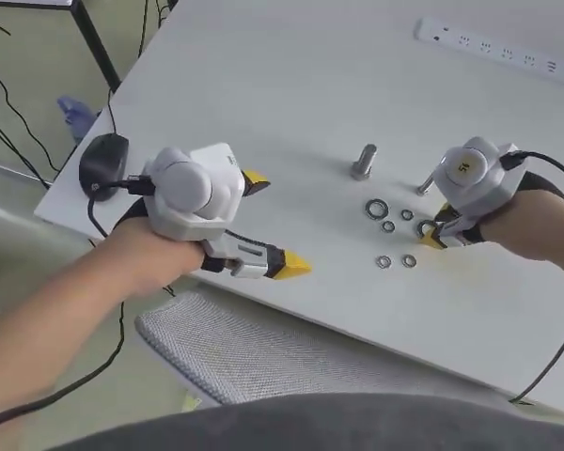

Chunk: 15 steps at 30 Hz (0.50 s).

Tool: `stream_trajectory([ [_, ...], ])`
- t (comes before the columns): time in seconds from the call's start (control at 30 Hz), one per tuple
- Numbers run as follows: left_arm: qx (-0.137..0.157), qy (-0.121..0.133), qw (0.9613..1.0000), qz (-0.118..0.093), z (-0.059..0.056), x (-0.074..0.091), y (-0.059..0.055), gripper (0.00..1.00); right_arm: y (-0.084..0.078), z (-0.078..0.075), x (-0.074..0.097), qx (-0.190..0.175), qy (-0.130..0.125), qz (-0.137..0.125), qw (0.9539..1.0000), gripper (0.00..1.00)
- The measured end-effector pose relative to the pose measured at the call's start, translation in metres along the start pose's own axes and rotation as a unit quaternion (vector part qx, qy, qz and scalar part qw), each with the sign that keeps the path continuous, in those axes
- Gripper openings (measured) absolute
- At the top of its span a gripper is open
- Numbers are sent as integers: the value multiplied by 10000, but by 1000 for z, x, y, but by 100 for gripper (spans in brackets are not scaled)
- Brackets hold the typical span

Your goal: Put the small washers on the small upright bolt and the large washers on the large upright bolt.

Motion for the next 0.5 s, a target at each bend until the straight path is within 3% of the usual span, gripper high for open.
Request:
stream_trajectory([
  [0.3,-9,-3,10000,-63,-2,0,3,77,0,0,1,-72,-42,24,10000,23],
  [0.37,-34,1,10000,-65,-3,1,3,77,2,1,1,-53,-41,128,9999,23],
  [0.43,-28,9,10000,-76,-3,3,3,76,6,2,1,-207,-94,416,9989,23],
  [0.5,-22,20,9999,-97,-4,5,2,76,11,2,0,-124,-97,635,9979,22],
])
Point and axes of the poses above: the centre of the closed fingertips' face, and the gripper's own axes: x roughly backward along the fingers, z roughly to its left, y roughly out of its top, the point moved 9 cm from there along x, roughly backward along the fingers, and after that the axes turned 12 degrees about y, right-handed, at the moved point
